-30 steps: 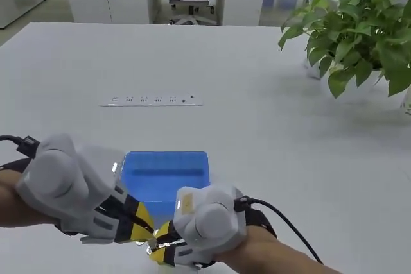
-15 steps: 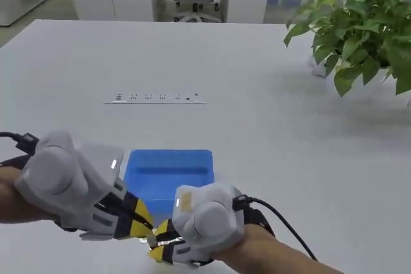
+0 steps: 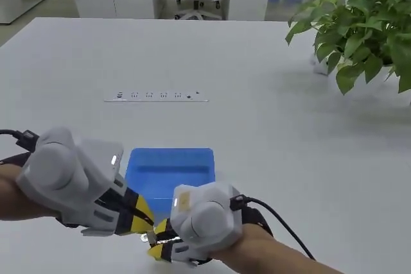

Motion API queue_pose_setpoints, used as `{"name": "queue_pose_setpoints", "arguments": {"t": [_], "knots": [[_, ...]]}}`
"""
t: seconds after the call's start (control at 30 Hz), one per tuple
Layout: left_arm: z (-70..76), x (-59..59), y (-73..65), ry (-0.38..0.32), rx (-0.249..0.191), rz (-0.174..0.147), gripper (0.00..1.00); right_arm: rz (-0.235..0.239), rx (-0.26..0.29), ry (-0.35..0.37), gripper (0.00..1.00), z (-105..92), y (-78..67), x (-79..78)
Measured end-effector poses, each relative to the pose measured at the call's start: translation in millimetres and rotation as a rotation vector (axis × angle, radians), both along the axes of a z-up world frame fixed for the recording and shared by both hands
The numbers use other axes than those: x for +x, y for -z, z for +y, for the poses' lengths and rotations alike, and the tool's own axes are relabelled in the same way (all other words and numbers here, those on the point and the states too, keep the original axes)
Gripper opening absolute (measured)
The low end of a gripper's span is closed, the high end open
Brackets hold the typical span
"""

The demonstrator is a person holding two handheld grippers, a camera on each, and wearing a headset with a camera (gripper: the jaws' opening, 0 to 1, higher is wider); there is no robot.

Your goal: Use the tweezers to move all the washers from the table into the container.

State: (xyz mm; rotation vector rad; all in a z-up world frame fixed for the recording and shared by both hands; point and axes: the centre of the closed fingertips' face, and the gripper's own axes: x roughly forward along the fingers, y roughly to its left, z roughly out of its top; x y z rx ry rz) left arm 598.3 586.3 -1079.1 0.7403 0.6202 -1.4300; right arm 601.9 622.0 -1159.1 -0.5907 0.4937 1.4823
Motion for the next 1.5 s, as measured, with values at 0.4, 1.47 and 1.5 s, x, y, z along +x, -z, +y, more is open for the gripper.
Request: {"name": "queue_pose_setpoints", "arguments": {"t": [0.4, 1.47, 1.5], "knots": [[2.2, 0.0, 0.3, -0.009, 0.0, 0.009, 0.06, 0.024, 0.0, 0.021, 0.09, 0.6, 0.6, -0.1], [3.2, -1.9, -31.5, -0.005, 0.001, 0.006, 0.06, -0.009, 0.029, 0.021, 0.09, -0.2, -33.0, -1.1], [3.1, -0.9, -33.9, -0.005, 0.0, 0.003, 0.06, -0.012, 0.031, 0.022, 0.09, -0.2, -34.5, -0.5]]}}
